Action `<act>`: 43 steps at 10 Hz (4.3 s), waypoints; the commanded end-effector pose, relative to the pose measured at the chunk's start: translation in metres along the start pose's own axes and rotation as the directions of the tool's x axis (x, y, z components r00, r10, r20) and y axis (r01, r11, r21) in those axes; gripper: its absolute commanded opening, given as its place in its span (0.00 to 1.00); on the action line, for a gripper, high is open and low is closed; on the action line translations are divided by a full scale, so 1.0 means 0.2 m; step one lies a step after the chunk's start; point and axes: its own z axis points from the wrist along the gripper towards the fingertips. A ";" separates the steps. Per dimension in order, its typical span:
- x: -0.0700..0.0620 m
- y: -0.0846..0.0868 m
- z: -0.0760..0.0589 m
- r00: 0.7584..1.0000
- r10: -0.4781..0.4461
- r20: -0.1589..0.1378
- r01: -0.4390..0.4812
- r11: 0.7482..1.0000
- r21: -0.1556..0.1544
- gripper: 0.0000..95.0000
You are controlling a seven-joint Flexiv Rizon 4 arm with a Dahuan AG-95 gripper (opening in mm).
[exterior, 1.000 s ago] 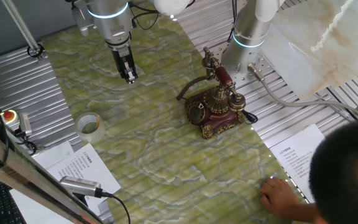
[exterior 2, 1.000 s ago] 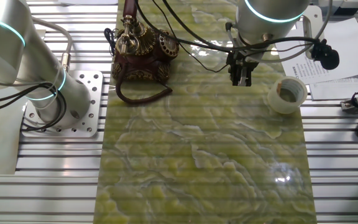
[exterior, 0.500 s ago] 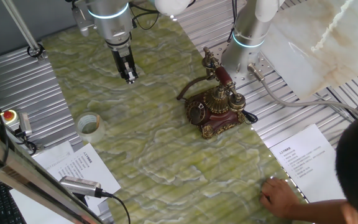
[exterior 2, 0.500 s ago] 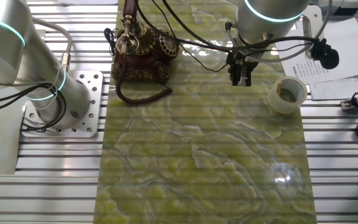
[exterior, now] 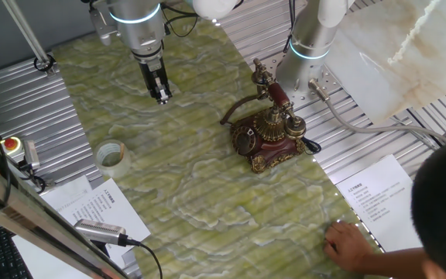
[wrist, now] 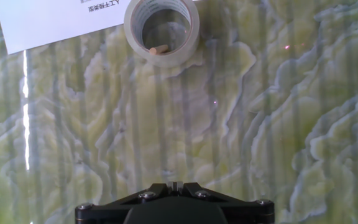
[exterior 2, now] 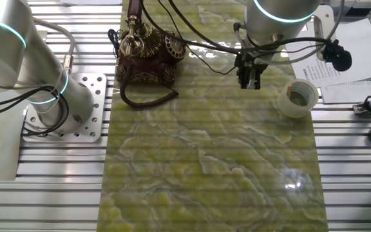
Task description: Dial a number on an old rotary phone
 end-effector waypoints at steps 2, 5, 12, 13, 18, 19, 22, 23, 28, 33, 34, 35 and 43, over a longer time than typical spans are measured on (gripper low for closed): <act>-0.01 0.00 0.00 1.000 -0.001 -0.001 0.001 1.000 -0.001 0.00; -0.01 0.00 0.00 1.000 -0.003 -0.002 0.003 1.000 -0.001 0.00; -0.01 0.00 0.00 1.000 -0.018 0.016 0.018 0.999 0.045 0.00; -0.01 0.00 0.00 0.999 -0.026 0.018 0.026 0.999 0.047 0.00; -0.01 0.00 0.01 0.997 -0.083 0.009 0.082 0.994 0.070 0.00; -0.02 0.00 0.01 0.996 -0.093 0.002 0.092 0.992 0.081 0.00; -0.09 0.01 0.02 0.995 -0.102 -0.005 0.102 0.991 0.087 0.00; -0.13 0.04 0.00 0.995 -0.099 -0.013 0.099 0.991 0.090 0.00; -0.20 0.19 0.04 0.986 -0.165 -0.035 0.168 0.977 0.134 0.00; -0.23 0.28 0.09 0.971 -0.234 -0.050 0.239 0.958 0.159 0.20; -0.23 0.29 0.11 0.970 -0.237 -0.049 0.242 0.957 0.159 0.20; -0.23 0.28 0.12 0.971 -0.233 -0.046 0.238 0.958 0.163 0.20; -0.33 0.20 0.20 0.962 -0.271 0.041 0.257 0.943 0.212 0.40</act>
